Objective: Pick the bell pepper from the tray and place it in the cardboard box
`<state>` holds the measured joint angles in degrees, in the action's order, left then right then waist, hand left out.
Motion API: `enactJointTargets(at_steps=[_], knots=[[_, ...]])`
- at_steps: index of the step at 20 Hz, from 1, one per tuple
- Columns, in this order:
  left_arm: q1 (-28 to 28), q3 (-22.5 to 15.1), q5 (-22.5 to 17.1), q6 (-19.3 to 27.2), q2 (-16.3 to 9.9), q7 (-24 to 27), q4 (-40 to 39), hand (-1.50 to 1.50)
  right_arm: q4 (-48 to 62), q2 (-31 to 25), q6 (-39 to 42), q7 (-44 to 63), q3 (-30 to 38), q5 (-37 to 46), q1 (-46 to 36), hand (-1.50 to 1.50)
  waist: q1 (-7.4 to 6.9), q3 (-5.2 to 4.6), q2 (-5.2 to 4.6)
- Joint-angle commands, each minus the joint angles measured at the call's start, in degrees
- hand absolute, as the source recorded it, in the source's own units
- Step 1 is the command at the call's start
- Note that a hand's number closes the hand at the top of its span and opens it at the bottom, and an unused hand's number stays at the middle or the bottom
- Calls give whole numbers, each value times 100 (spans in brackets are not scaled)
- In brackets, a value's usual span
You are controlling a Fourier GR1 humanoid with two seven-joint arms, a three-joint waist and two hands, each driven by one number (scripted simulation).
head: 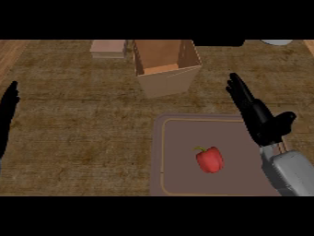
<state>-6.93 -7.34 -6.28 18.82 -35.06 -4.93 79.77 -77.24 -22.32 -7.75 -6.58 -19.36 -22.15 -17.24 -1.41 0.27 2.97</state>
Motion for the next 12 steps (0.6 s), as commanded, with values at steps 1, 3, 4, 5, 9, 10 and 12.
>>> enactJointTargets(at_steps=[1, 3, 4, 5, 9, 10, 12], knots=[[144, 208, 13, -4, -45, 50, 319, 0, -533, 56, 13, -236, -55, 313, -111, -150, 108, -26, -273], [193, 70, -125, -145, 11, -57, 547, 0, -1263, 117, -147, -218, -211, 490, -532, -150, 99, -29, -226], [165, -92, -62, -85, 262, 105, 390, 0, -1426, 264, -242, -299, -402, 728, -811, -150, 113, -36, -232], [321, -266, -7, -41, 450, 240, 453, 0, -1537, 448, -284, -517, -583, 918, -962, -150, 60, -38, -228], [400, -435, -141, -75, 783, 157, 296, 0, -1071, 7, -2069, 200, -547, 2649, -762, 150, 281, -56, -225], [576, -535, -77, -80, 819, 231, 453, 0, -1203, 437, -2399, -35, -605, 2640, -450, -150, 202, -35, -244], [564, -490, -22, -55, 664, -84, 950, 0, -1195, 827, -2566, -686, -703, 2622, 91, -150, 124, -19, -270]])
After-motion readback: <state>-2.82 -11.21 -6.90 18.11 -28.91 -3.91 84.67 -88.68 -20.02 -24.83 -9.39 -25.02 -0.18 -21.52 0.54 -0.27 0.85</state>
